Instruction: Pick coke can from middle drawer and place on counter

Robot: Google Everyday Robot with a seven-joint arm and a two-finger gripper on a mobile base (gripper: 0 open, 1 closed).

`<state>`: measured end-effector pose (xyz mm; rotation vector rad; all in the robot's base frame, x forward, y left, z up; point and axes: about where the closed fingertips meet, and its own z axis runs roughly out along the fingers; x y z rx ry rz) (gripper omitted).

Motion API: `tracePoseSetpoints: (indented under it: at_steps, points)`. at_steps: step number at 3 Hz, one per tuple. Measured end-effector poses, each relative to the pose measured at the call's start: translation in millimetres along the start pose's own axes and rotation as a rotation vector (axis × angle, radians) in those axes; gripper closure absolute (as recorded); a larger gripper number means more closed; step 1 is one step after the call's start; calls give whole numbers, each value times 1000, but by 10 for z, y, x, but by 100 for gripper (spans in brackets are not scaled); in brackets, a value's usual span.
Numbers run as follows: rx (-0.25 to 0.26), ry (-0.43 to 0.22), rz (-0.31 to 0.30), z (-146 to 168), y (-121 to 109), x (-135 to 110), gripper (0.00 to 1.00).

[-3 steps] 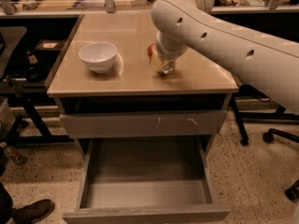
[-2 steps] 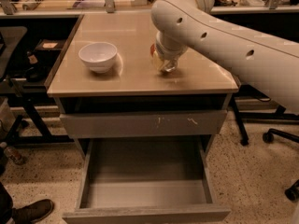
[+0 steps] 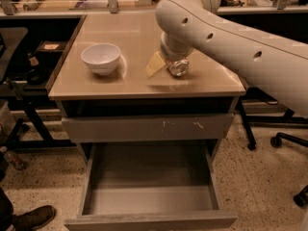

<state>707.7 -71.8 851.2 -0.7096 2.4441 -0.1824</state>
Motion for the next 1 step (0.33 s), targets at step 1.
tracePoseSetpoints:
  at_steps: [1]
  points:
    - [0,0,0,0,0,0,0]
